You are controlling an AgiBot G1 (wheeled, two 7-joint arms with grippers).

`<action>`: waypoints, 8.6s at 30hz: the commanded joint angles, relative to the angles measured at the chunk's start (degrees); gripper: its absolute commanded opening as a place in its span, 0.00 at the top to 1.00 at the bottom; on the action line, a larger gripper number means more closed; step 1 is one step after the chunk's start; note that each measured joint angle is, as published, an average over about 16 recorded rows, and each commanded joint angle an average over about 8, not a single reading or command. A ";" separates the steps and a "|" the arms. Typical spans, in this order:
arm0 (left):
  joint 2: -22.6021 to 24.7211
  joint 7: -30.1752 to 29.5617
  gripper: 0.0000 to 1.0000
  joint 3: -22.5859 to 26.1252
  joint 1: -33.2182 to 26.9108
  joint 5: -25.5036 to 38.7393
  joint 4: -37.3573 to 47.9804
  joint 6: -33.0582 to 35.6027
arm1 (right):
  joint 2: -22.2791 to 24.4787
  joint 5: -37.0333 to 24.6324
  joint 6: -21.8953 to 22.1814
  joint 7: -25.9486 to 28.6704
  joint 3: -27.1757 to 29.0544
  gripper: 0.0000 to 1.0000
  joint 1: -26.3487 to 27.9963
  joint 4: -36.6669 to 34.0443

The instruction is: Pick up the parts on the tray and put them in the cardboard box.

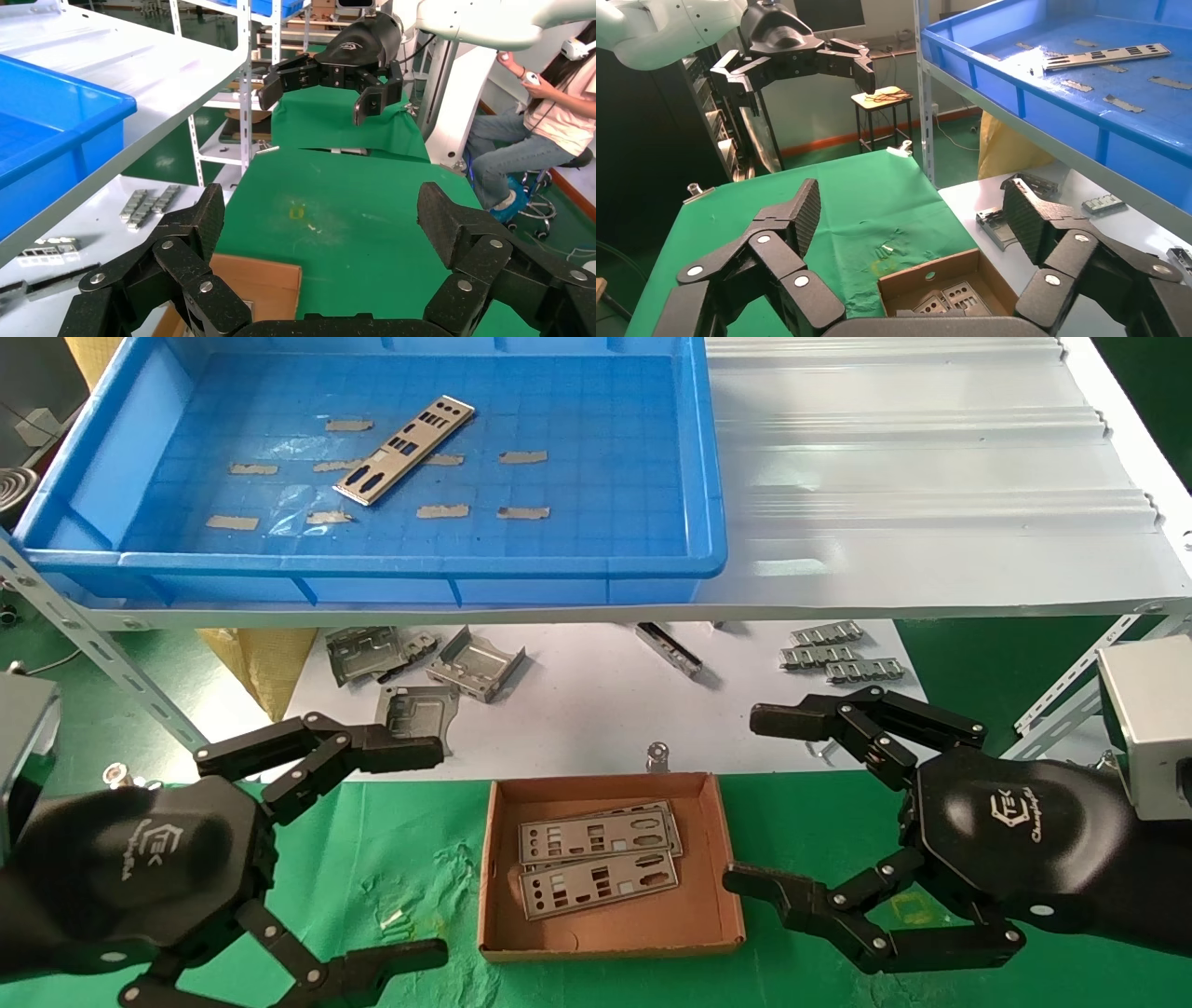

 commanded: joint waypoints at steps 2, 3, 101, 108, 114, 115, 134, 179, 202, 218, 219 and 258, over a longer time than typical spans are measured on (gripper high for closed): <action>0.00 0.00 0.00 0.00 0.00 0.00 0.00 0.00 | 0.00 0.00 0.00 0.00 0.00 0.00 0.00 0.00; 0.00 0.00 0.00 0.00 0.00 0.00 0.00 0.00 | 0.00 0.00 0.00 0.00 0.00 0.00 0.00 0.00; 35.63 2.16 0.32 14.75 -52.24 39.33 69.66 -33.81 | 0.00 0.00 0.00 0.00 0.00 0.00 0.00 0.00; 36.15 2.90 1.00 13.99 -51.90 38.25 71.30 -34.46 | 0.00 0.00 0.00 0.00 0.00 0.00 0.00 0.00; 36.29 3.78 1.00 13.79 -51.81 37.98 71.88 -34.61 | 0.00 0.00 0.00 0.00 0.00 0.00 0.00 0.00; 36.30 3.96 1.00 13.79 -51.81 37.97 71.92 -34.65 | 0.00 0.00 0.00 0.00 0.00 0.00 0.00 0.00; 36.57 7.03 1.00 14.24 -52.23 38.64 72.43 -35.51 | 0.00 0.00 0.00 0.00 0.00 0.00 0.00 0.00; 33.11 12.05 1.00 12.18 -56.23 35.42 69.99 -17.67 | 0.00 0.00 0.00 0.00 0.00 0.00 0.00 0.00; 25.65 16.76 1.00 23.23 -42.20 22.16 42.80 6.10 | 0.00 0.00 0.00 0.00 0.00 0.00 0.00 0.00; 35.82 38.05 0.97 30.65 -29.05 25.74 56.86 -6.79 | 0.00 0.00 0.00 0.00 0.00 0.00 0.00 0.00; 36.43 38.81 0.90 30.61 -28.64 25.69 57.94 -7.32 | 0.00 0.00 0.00 0.00 0.00 0.00 0.00 0.00; 36.45 38.76 0.00 24.76 -27.20 16.88 73.39 4.62 | 0.01 0.00 0.01 0.00 0.00 0.00 -0.01 -0.01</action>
